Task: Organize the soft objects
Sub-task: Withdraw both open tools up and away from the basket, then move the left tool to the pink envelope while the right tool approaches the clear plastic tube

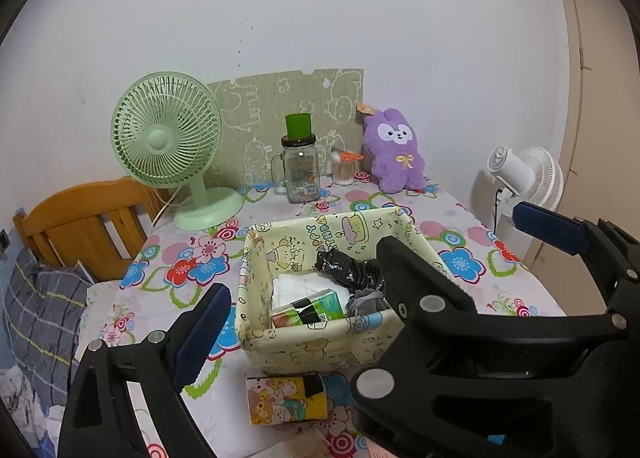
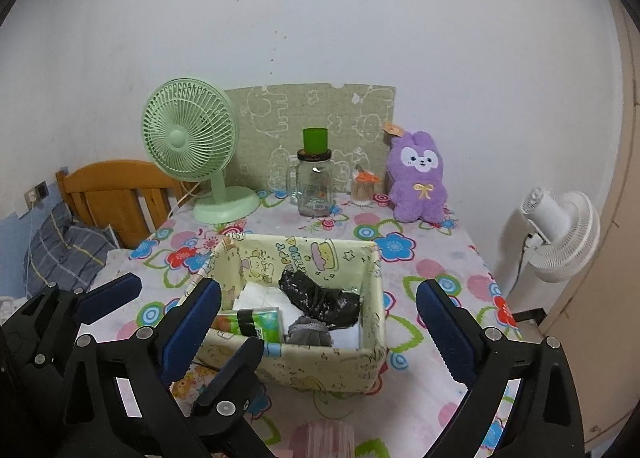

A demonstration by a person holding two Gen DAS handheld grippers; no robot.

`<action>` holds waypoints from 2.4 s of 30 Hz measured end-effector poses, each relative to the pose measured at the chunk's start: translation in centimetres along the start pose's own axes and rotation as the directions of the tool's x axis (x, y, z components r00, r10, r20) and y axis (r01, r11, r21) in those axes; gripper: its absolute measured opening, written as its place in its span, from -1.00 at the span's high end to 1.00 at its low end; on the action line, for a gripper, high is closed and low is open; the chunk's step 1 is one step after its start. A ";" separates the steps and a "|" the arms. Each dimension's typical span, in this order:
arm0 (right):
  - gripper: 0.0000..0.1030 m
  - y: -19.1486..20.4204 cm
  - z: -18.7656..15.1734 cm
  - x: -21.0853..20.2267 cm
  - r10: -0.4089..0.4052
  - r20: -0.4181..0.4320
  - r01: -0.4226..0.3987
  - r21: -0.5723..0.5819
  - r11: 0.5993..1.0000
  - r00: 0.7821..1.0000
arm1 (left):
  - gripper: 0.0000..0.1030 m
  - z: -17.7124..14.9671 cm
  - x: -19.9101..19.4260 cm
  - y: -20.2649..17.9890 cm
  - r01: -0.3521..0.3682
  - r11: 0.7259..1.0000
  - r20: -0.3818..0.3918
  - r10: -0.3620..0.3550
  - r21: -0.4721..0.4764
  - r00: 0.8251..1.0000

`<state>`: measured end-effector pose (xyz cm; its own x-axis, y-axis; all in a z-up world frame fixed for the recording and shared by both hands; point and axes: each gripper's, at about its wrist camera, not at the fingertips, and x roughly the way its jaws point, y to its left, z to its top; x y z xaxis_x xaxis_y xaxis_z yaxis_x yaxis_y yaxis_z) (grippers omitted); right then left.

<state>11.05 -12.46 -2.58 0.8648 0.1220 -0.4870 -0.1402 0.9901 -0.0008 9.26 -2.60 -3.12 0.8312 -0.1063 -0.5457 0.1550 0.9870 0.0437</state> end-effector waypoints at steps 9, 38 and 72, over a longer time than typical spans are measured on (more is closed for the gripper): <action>-1.00 0.1 -0.4 -3.0 -0.002 0.047 0.002 0.009 1.000 0.999 | -0.93 -0.4 -2.5 -0.5 0.013 1.000 0.047 -0.013 0.000 0.999; -1.00 -0.3 -4.8 -7.3 -0.018 0.071 0.017 0.014 1.000 0.997 | -0.99 -4.8 -5.6 -1.7 -0.021 0.999 0.084 0.024 -0.038 0.996; -0.77 -0.3 -12.1 -1.2 0.010 -0.124 -0.004 0.049 0.999 0.992 | -0.81 -11.8 -0.4 -1.8 -0.050 0.992 -0.092 0.040 -0.112 0.995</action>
<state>4.18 -13.72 -12.60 0.7967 0.1221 -0.5919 -0.1198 0.9919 0.0434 2.34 -2.85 -12.87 0.7841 -0.0553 -0.6182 0.0523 0.9984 -0.0230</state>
